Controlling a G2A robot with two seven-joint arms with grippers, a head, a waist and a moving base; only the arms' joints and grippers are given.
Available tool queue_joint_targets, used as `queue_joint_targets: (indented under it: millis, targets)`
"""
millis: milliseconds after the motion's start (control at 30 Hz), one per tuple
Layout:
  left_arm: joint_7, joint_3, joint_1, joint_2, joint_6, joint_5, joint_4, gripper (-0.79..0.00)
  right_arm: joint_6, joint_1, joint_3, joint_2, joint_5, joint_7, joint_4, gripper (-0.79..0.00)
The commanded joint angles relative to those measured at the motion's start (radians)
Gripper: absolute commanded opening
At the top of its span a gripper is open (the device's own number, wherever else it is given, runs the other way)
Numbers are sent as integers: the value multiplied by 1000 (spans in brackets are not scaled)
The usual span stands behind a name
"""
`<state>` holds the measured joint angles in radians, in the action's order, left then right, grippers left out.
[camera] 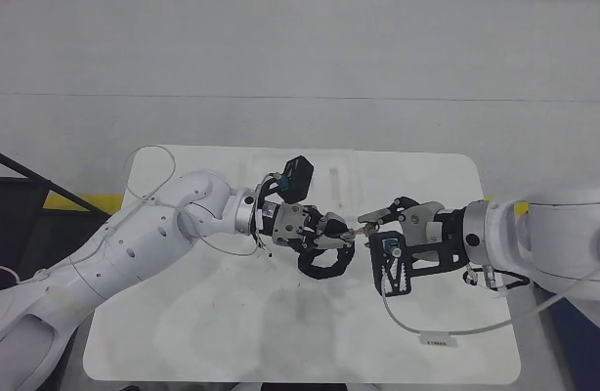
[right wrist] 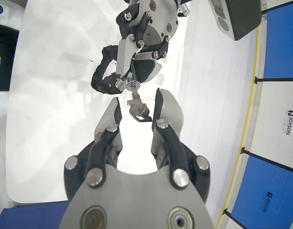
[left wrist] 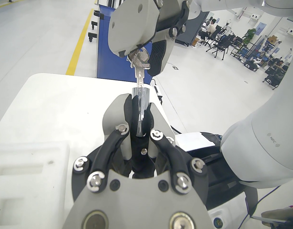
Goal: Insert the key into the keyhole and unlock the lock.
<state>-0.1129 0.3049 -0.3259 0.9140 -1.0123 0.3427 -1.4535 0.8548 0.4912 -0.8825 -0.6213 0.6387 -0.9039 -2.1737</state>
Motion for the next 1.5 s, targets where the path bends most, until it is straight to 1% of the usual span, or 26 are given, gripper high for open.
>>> queue_joint_targets:
  millis: [0,67,100,233,400,633,900,967,1000,1033,1067,1167,1267,1333,1467]
  targets:
    - [13,-8,6,-1,0,7,1,-785,-5,0,-1,0,-8,4,3,-634]
    - [25,-17,11,-2,0,13,2,-785,-6,-1,-2,0,-12,0,6,-770]
    - [31,-21,14,-2,0,15,3,-785,-11,-1,-2,-1,-19,0,10,-785]
    - [54,-36,24,-3,0,26,4,-785,-46,0,-2,-1,-60,-5,23,-785]
    - [92,-58,39,-4,0,49,5,-785,-120,5,11,-3,-210,-40,60,-785]
    - [146,-89,55,-3,0,87,11,-785,-292,0,27,-7,-396,-141,91,-785]
    - [204,-125,80,1,0,129,22,-785,-557,0,12,-13,-593,-211,112,-785]
    - [217,-135,86,1,0,139,24,-785,-588,-2,8,-14,-630,-229,111,-785]
    - [222,-135,87,1,0,144,26,-785,-593,-3,7,-15,-645,-235,112,-742]
    - [224,-135,87,2,0,150,28,-785,-595,-5,4,-16,-650,-241,113,-437]
    - [224,-135,86,2,0,156,29,-785,-595,-6,2,-17,-654,-244,114,0]
    - [213,-135,85,3,0,179,41,-785,-582,-8,-19,-15,-649,-248,131,0]
    - [182,-135,88,4,0,216,61,-785,-540,-1,-56,-7,-630,-250,147,0]
    - [139,-135,89,6,0,246,77,-785,-508,4,-83,2,-596,-276,151,0]
    - [40,-135,78,14,0,281,89,-785,-509,31,-145,19,-572,-283,156,0]
